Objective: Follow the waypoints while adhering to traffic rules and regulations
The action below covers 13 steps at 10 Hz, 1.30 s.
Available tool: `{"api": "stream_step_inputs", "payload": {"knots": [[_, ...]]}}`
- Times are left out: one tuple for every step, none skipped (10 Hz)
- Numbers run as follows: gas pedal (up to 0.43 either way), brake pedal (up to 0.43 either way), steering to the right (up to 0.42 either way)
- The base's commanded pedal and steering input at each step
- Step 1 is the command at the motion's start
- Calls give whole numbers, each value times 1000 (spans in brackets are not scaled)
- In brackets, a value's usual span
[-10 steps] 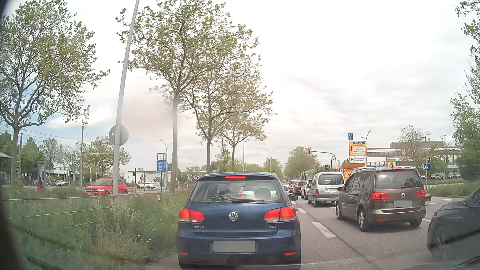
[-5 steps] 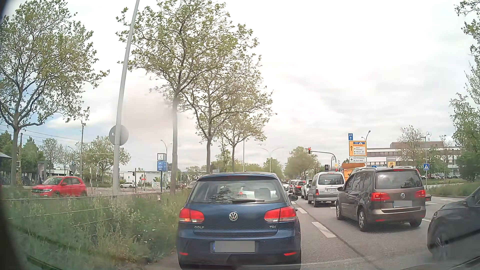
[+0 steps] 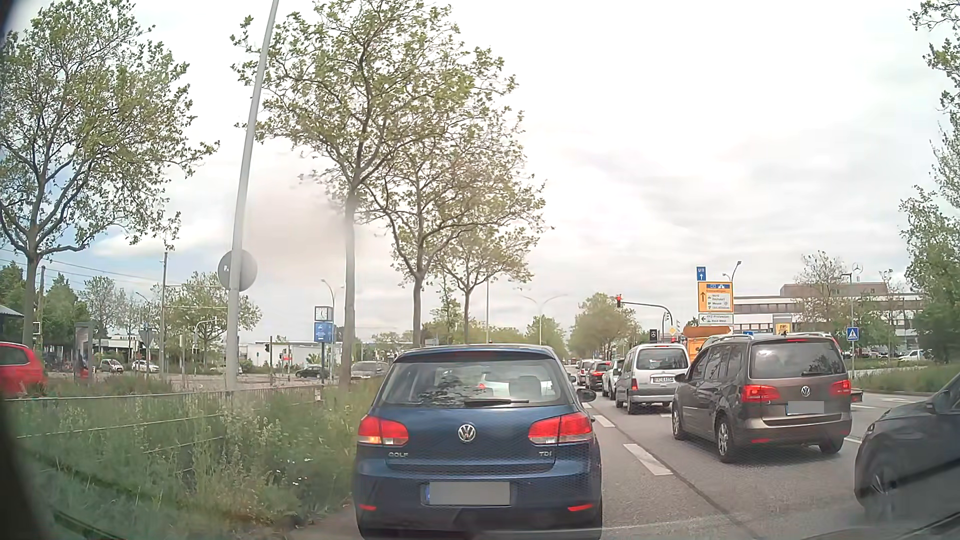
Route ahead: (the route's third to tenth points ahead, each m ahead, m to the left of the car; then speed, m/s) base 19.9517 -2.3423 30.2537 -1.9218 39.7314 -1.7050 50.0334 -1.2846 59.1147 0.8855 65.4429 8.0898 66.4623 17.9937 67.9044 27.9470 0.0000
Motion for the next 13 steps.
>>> {"api": "stream_step_inputs", "payload": {"knots": [[0,274,4],[0,274,4],[0,274,4],[0,274,4],[0,274,4],[0,274,4],[0,274,4],[0,274,4],[0,274,4],[0,274,4],[0,274,4],[0,274,4],[0,274,4]]}}
